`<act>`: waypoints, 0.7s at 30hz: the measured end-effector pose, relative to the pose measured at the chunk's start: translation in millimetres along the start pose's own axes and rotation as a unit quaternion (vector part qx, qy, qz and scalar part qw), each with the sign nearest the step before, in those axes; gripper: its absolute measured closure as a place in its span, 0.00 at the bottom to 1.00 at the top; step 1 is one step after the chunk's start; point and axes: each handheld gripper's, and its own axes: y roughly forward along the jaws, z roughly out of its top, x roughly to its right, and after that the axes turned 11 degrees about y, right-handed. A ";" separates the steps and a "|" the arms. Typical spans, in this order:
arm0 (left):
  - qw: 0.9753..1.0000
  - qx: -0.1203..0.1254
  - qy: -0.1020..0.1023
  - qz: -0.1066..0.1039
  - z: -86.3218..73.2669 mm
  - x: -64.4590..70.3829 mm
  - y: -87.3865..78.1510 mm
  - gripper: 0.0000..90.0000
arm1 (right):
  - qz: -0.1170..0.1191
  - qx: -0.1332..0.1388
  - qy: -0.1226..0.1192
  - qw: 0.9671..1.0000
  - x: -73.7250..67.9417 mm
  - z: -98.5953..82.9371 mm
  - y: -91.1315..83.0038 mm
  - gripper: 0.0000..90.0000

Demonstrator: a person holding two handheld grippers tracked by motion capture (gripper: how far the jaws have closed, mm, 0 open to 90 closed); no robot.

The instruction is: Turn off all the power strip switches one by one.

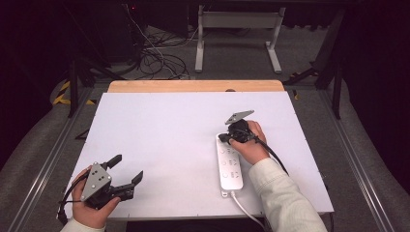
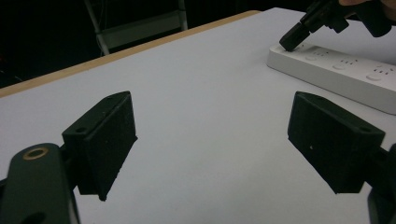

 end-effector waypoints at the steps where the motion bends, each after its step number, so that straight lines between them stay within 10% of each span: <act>1: 1.000 0.000 0.002 0.000 0.0 -0.3 0.3 0.18 | 0.001 0.000 0.002 1.000 0.2 -0.1 0.0 1.00; 16: 1.000 -0.002 -0.002 -0.002 -1.1 -1.0 0.8 0.18 | -0.011 -0.009 -0.008 1.000 -1.9 1.4 0.3 1.00; 21: 1.000 -0.004 -0.003 -0.002 -1.2 -2.4 2.2 0.18 | 0.008 0.068 -0.019 0.997 -10.3 8.9 -22.0 1.00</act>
